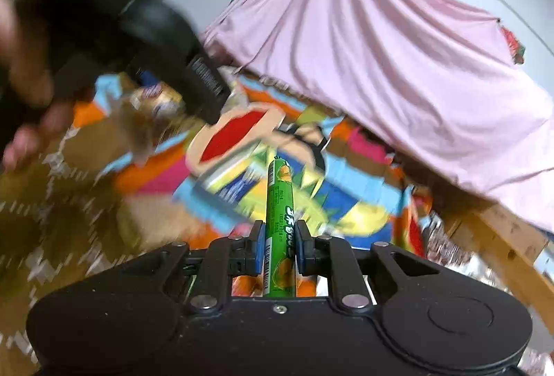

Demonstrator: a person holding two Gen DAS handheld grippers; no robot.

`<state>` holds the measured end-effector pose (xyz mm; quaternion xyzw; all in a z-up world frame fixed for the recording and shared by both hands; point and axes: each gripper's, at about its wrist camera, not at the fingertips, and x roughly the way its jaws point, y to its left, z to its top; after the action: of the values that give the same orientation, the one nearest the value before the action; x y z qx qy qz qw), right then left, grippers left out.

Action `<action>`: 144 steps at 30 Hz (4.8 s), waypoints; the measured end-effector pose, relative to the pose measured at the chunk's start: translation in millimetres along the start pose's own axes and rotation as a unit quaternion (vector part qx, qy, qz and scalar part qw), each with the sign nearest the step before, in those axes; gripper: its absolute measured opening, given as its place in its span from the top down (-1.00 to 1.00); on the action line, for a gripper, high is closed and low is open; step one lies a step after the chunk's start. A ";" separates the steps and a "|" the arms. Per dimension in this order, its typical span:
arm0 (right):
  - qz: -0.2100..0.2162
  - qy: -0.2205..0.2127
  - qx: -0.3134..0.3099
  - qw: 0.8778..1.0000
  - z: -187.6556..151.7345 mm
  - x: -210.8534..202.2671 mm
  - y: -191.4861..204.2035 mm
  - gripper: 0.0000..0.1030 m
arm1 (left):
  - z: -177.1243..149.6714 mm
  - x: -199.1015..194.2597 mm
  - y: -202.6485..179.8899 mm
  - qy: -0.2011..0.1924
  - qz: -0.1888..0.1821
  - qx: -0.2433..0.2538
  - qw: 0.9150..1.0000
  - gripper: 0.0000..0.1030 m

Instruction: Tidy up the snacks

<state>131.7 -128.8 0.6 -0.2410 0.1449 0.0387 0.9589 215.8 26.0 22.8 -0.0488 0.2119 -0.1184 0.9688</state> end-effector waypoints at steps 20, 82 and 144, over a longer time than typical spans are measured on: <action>0.007 -0.002 0.169 0.986 13.1 193.2 -53.1 0.63 | 28.0 157.4 34.4 -0.063 -0.032 -0.064 0.995 0.13; -0.002 -0.017 0.239 0.971 16.1 130.3 -82.4 -0.99 | 31.1 111.7 31.3 -0.028 -0.008 -0.035 0.999 -0.99; 0.094 0.095 0.245 0.960 -48.2 -60.9 -43.1 -0.99 | -38.5 -82.9 6.0 0.057 0.037 0.062 0.996 -0.99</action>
<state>67.3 -189.9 -2.4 0.0136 0.2620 0.0693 0.9625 127.7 50.7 20.1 0.0256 0.2604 -0.0981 0.9602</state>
